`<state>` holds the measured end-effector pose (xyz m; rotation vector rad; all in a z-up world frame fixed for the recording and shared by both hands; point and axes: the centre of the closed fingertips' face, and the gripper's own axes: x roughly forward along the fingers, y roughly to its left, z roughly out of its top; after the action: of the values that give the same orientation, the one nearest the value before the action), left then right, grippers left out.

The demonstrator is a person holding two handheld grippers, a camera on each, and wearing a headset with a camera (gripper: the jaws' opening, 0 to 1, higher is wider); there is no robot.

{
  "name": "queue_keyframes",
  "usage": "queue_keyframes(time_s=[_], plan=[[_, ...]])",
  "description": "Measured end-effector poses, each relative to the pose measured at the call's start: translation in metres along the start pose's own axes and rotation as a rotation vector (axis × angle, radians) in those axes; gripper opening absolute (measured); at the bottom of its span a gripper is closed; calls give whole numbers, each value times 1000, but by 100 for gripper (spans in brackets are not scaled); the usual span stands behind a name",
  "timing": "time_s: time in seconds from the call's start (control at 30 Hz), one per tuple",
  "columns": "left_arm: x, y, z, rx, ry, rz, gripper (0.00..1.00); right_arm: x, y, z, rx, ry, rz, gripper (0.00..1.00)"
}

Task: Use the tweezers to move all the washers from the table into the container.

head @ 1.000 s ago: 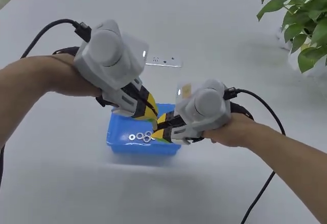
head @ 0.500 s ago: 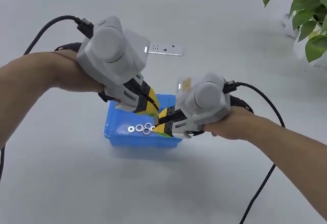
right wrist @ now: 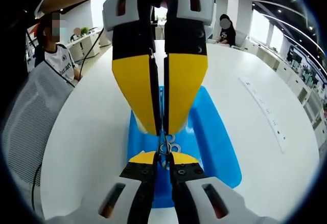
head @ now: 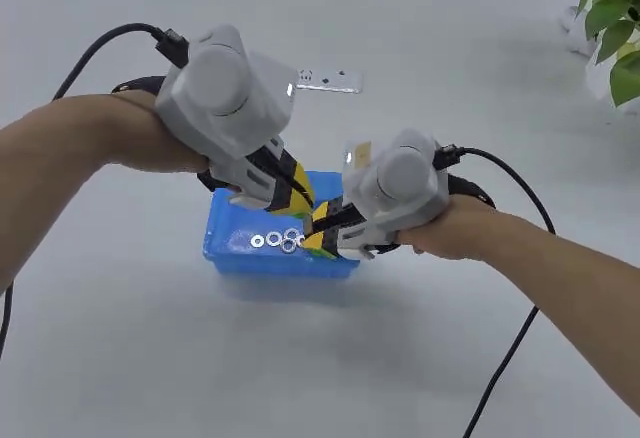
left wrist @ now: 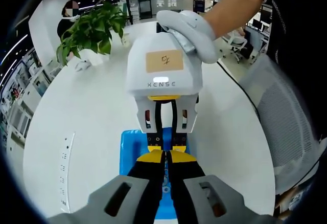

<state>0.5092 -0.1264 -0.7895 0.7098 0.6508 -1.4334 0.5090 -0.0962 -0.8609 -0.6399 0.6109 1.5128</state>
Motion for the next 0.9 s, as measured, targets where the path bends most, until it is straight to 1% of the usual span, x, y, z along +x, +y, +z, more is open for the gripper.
queue_keyframes(time_s=[0.5,0.73,0.9], plan=[[-2,0,2,-1,-4,4,5,-1,0,2,-4,-1,-1,11],[-7,-2,6,1,-9,11,5,-6,1,6,-9,-6,-11,11],[-13,-3,11,11,-7,20,5,-12,1,12,-19,-11,-22,11]])
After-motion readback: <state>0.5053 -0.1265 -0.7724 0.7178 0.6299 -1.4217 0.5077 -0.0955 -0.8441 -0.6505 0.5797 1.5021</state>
